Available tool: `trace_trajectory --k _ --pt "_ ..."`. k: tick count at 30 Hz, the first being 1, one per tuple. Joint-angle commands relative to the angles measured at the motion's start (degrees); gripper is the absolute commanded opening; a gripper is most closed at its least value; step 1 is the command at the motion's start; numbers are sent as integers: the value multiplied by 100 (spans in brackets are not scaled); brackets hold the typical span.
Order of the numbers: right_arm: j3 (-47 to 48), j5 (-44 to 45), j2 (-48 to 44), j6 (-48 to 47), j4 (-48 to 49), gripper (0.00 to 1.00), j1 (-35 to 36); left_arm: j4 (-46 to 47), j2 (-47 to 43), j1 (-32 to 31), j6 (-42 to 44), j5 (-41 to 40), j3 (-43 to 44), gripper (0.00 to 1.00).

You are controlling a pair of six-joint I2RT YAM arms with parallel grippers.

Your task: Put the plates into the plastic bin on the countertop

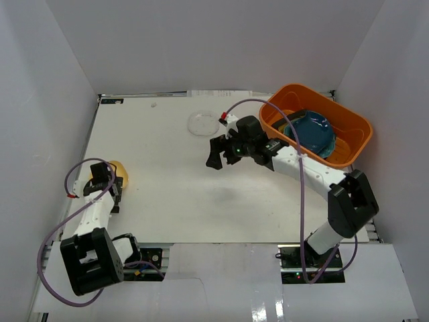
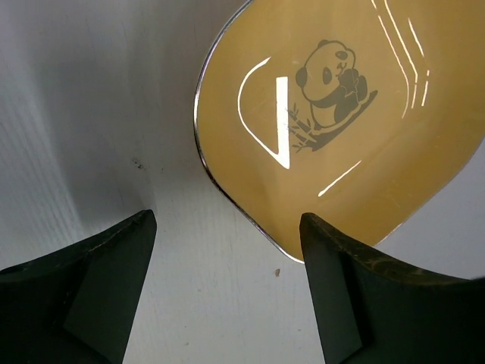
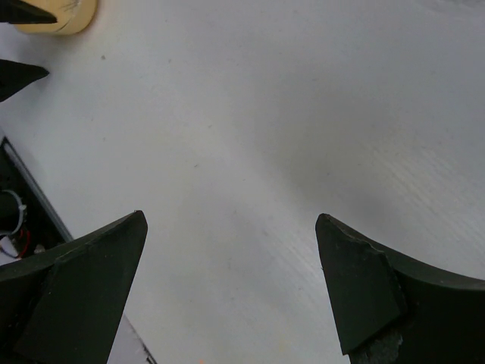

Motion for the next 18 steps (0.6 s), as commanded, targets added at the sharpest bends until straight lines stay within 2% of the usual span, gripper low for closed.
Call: trace_trajectory --k 1,5,6,9,10,12,13,15,16,18 --pt "974 754 637 -474 -358 98 18 388 298 126 66 58 61 87" --pt "1783 1914 1524 -616 -606 91 -17 705 659 250 347 181 184 77" --pt "2098 2300 1665 -563 -632 88 -52 801 781 267 383 207 184 68" --pt "2835 2907 2281 -299 -720 83 -193 968 931 302 453 356 131 58" --pt "3048 3015 2465 -238 -764 82 -245 1012 941 329 471 391 114 48" --pt "3452 3199 2992 -115 -922 81 -315 1109 923 364 558 453 70 40" --pt "3846 3278 3185 -53 -966 82 -342 1135 897 373 611 462 70 30" --pt "4147 3332 3643 210 -1019 84 -473 1223 809 382 769 471 61 21" --pt "4383 3315 3888 341 -1019 84 -526 1285 722 390 822 488 35 9" --pt "4604 3114 4109 623 -1010 84 -710 1346 634 390 927 541 8 0"
